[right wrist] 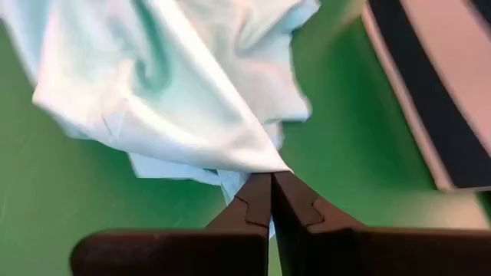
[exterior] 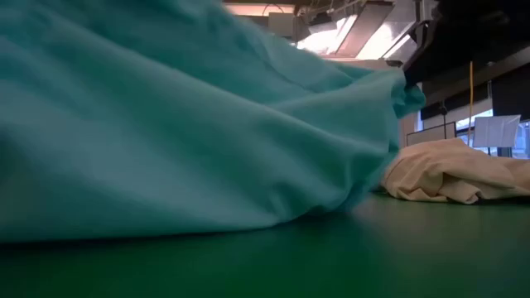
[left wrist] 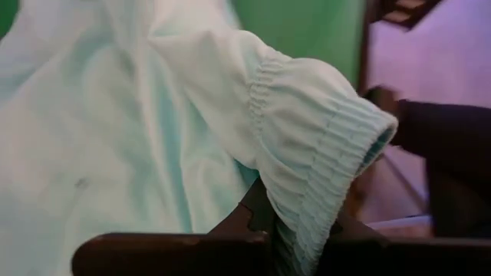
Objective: Fold laundry
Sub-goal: Fold the blue shorts
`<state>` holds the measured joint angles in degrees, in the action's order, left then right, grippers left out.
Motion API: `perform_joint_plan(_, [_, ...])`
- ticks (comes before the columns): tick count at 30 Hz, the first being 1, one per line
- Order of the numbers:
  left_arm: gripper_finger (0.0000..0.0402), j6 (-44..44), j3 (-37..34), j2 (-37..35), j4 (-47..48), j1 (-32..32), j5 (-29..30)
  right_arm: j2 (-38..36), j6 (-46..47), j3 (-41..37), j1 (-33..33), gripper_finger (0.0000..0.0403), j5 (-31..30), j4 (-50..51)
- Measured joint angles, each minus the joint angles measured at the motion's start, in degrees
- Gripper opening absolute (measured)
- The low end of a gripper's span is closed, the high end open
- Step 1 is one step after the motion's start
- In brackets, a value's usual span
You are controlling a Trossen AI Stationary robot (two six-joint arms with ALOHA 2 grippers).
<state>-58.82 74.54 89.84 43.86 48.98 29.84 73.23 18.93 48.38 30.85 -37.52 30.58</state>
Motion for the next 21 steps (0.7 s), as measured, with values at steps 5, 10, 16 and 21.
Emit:
perform_joint_plan(5, [0.0005, 4.6, 0.0, 0.0, -6.9, 2.2, 2.2, -1.1, -3.0, 0.0, 0.4, 0.0001, -1.5, -1.4])
perform_joint_plan(10, [0.0005, 7.0, 0.0, 0.0, -8.7, 3.3, 4.2, -1.1, -8.4, 0.0, 0.2, 0.0001, -1.6, -6.6])
perform_joint_plan(16, [0.0004, -1.7, 0.0, 0.0, 1.3, 3.7, 5.6, -0.9, -14.6, 0.1, -2.5, 0.0, 0.5, -12.2])
perform_joint_plan(21, [0.0003, -9.0, -2.0, 0.1, 6.3, 3.7, 4.3, 1.9, -14.9, 0.1, -8.1, 0.0, 5.4, -12.7])
